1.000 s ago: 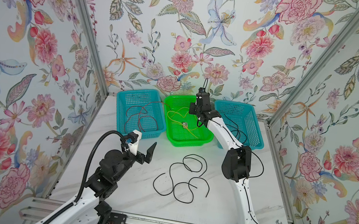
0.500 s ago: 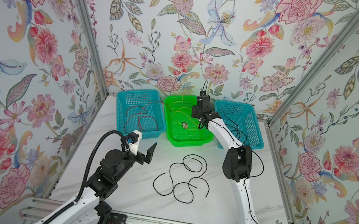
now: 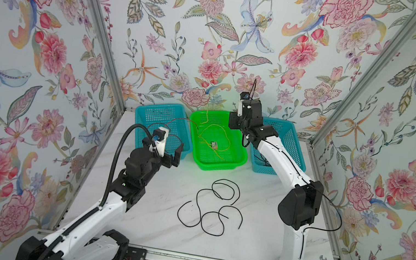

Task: Untangle and sort cables by color
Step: Press the cable into the container.

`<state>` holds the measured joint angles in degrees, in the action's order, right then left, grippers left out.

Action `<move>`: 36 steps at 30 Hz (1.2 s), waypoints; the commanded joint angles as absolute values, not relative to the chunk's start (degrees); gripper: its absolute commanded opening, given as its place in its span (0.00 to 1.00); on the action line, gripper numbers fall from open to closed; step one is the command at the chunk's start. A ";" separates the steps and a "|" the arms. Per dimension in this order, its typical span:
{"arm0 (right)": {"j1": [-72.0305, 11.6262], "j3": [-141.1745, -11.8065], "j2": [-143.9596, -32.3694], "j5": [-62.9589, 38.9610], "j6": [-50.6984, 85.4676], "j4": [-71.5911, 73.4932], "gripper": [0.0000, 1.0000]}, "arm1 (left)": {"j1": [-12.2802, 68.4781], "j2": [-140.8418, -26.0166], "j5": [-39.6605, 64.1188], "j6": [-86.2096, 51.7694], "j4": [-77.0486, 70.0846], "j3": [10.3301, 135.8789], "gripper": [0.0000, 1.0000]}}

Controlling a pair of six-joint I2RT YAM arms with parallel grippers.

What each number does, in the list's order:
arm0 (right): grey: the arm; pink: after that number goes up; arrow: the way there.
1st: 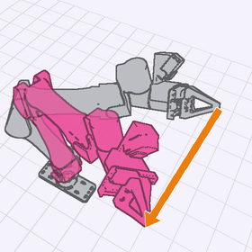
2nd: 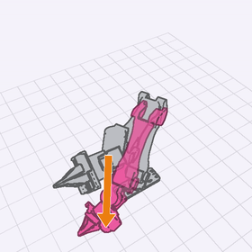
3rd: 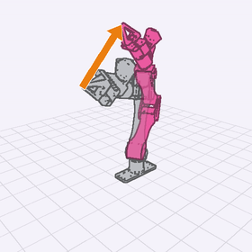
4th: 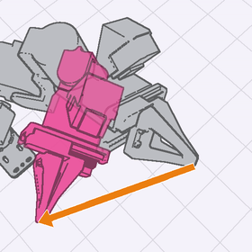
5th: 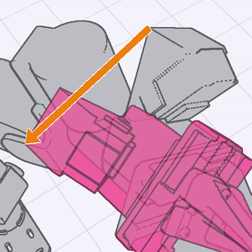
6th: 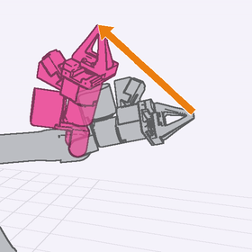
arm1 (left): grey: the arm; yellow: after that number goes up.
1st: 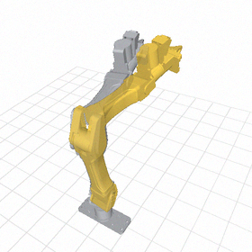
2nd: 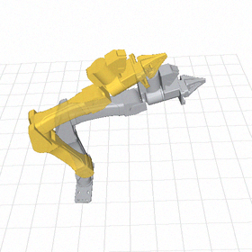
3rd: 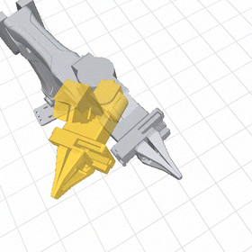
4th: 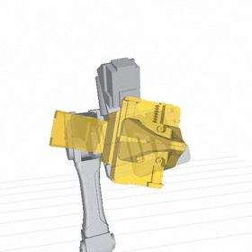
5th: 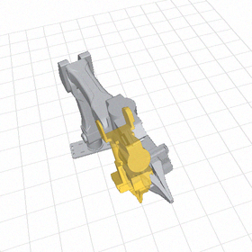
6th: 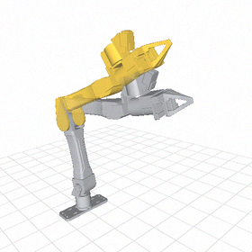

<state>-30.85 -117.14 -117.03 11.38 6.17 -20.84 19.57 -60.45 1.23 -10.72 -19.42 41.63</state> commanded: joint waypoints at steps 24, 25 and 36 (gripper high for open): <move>-28.75 -73.82 -89.12 1.84 6.90 -14.75 0.56 | 1.63 -115.86 18.92 10.03 -8.56 84.50 0.94; -28.67 -73.28 -88.97 1.68 7.07 -14.48 0.56 | 1.67 -117.20 19.15 10.35 -8.20 85.96 0.94; -28.35 -68.60 -87.73 0.88 8.16 -12.61 0.55 | 1.54 -128.72 19.15 16.69 3.71 103.44 0.87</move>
<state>-28.73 -69.58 -89.45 1.65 7.29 -14.22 1.45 -126.52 18.28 13.65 -1.48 100.75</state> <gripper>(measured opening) 0.550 0.871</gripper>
